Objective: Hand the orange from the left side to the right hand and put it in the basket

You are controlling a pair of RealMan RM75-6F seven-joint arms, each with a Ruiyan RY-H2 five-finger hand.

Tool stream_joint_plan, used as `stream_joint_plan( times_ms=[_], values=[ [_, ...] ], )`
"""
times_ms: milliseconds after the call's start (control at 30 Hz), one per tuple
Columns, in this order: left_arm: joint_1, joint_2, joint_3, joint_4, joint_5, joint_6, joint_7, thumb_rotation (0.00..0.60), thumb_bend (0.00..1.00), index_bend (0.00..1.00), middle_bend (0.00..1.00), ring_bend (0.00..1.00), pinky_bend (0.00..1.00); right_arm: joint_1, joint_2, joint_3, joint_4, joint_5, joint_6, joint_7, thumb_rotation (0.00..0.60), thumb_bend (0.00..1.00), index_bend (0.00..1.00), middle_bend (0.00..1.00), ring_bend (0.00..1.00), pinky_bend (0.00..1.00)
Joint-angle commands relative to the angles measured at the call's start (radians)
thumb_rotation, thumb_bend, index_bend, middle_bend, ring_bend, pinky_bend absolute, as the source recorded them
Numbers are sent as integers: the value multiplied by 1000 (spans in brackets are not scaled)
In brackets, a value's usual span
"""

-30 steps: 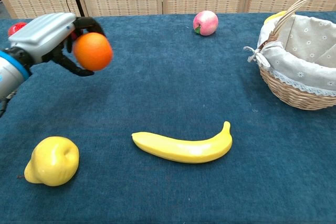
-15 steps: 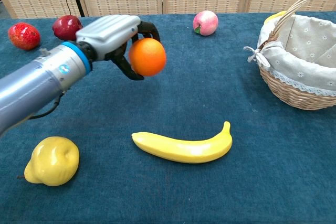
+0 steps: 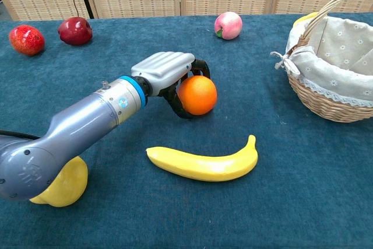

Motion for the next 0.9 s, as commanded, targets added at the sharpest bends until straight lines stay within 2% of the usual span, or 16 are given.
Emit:
stream_joint_plan(
  times_ms=[33,133,200,267,333,400,500,633,767,900],
  values=[
    [-16,-42,16,50,2,-28,-44,600,277,674,558,434,556,-4,3,1,-3,-1,7,1,600,0,219,43,0,0],
    [-18,-42,30,66,7,-46,-60,600,211,534,381,302,418,-7,6,3,-3,0,11,5,600,0,219,43,0,0],
    [-16,-27,31,54,0,-56,-46,600,131,386,210,171,269,-6,6,2,-3,-2,9,6,600,0,220,43,0,0],
    [-11,-15,29,36,-8,-54,-25,600,76,263,88,71,165,-5,5,1,-3,-3,7,4,600,0,220,43,0,0],
    [-6,0,29,9,-19,-57,-3,600,38,158,22,17,80,-4,4,0,-5,-7,6,2,600,0,220,43,0,0],
    [-2,19,28,-25,-27,-60,16,600,7,62,0,0,23,-5,3,0,-5,-9,6,1,600,0,220,43,0,0],
    [5,49,28,-77,-36,-58,44,600,0,8,0,0,1,-5,3,0,-5,-7,6,0,600,0,220,43,0,0],
    [19,99,29,-162,-39,-37,77,600,0,0,0,0,0,-5,3,2,-1,-2,4,3,600,0,220,43,0,0],
    [45,174,32,-281,-14,34,138,600,0,0,0,0,0,-3,-1,5,5,7,-3,1,600,0,220,43,0,0],
    [103,290,48,-462,-3,132,250,600,0,0,0,0,0,2,-9,5,11,9,-12,-7,600,0,220,43,0,0]
  ],
)
